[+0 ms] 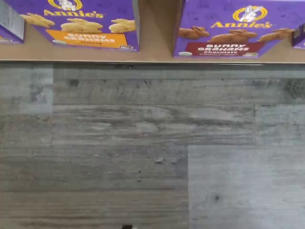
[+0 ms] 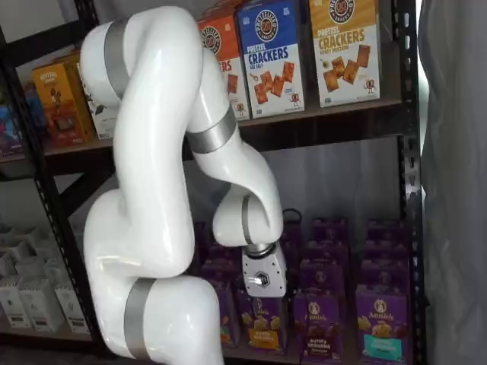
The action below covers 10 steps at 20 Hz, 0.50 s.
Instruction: Pick up the purple box with a brown patch in the center, on the bottom shelf, the fifth box from the left
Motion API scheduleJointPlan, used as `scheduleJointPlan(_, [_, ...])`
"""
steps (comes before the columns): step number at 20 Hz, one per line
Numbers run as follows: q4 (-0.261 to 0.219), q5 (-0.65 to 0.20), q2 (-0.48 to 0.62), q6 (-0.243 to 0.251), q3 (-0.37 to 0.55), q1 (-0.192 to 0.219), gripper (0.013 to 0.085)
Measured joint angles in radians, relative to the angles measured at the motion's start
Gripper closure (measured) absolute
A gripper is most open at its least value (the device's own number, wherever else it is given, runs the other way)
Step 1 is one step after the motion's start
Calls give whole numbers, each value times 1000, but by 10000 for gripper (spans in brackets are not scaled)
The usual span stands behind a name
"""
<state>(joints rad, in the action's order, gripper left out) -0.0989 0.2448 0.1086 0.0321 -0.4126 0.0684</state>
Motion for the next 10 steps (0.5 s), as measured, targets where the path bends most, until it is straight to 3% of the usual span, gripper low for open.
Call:
scheduleJointPlan(6, [9, -61, 119, -11, -63, 2, 130])
scheduleJointPlan(10, [88, -83, 186, -84, -109, -3, 130])
